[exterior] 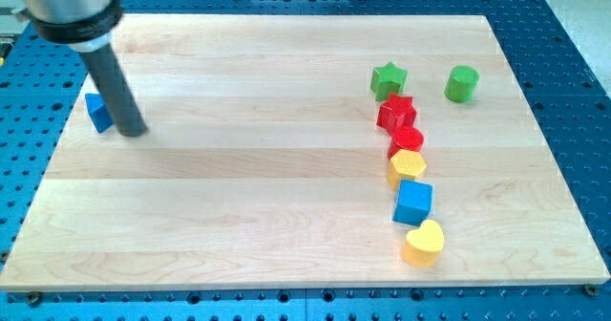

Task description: Move the green star diagonally in between the red star and the green circle

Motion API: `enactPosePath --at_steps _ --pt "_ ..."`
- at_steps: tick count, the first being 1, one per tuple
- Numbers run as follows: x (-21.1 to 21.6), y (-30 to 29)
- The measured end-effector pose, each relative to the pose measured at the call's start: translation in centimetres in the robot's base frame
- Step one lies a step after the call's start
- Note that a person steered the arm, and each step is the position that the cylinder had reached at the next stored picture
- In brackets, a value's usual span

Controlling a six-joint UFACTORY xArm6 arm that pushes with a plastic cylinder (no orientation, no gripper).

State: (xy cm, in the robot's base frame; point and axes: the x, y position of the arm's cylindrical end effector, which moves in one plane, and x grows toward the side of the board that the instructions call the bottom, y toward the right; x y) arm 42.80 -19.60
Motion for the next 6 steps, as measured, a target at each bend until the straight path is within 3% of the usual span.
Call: enactPosePath --at_steps 3,5,6 --pt "-2.4 22.4" --pt "-9.6 27.7" --pt "-8.2 33.7"
